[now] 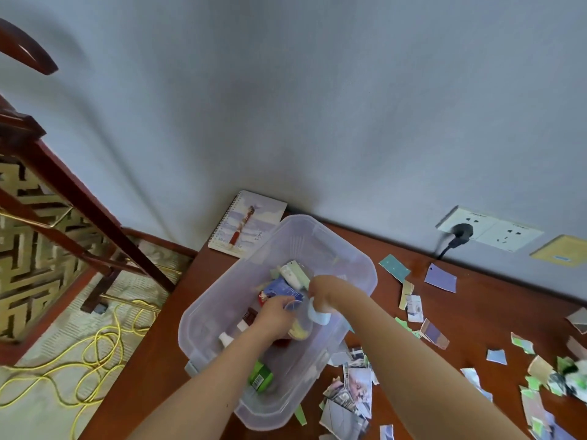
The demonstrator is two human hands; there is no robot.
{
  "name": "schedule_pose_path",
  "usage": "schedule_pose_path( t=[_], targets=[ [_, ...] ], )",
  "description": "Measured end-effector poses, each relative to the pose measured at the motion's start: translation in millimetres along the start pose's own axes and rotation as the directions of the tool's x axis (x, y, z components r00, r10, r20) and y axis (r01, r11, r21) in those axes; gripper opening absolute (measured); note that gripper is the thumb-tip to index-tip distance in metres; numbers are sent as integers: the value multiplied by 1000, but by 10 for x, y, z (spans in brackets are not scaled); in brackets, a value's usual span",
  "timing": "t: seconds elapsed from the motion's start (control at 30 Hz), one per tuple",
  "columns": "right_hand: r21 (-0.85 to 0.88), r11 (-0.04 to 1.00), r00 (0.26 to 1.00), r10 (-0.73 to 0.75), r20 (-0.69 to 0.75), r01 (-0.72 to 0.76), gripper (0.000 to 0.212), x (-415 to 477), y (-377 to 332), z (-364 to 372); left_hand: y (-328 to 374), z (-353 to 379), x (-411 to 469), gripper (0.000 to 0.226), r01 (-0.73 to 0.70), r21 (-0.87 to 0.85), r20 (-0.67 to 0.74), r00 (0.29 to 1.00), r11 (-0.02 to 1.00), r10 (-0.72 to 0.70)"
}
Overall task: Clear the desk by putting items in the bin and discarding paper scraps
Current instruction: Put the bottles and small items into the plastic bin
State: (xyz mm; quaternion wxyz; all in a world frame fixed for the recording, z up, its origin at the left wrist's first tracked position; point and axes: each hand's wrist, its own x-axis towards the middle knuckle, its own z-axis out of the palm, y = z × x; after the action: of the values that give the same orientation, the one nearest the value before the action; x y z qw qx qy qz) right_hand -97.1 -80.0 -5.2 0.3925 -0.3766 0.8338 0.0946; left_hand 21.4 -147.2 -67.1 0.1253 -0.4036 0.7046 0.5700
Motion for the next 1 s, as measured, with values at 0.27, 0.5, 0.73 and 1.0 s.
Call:
schedule_pose_path(
  t=[0.27,0.5,0.73,1.0],
  targets=[
    [22,997,996,78,-31,-77,32,194,38,77,-103,30,192,28,72,3,-6,997,997,-72],
    [36,994,992,108,-62,-106,37,257,60,76,-116,71,215,26,57,9,-33,998,998,-57],
    [120,989,982,106,-158,-88,37,163,129,94,11,161,117,33,13,20,33,999,1000,-14],
    [378,917,879,70,-471,130,35,-150,136,-75,246,124,-28,37,-41,-114,-62,998,993,34]
  ],
)
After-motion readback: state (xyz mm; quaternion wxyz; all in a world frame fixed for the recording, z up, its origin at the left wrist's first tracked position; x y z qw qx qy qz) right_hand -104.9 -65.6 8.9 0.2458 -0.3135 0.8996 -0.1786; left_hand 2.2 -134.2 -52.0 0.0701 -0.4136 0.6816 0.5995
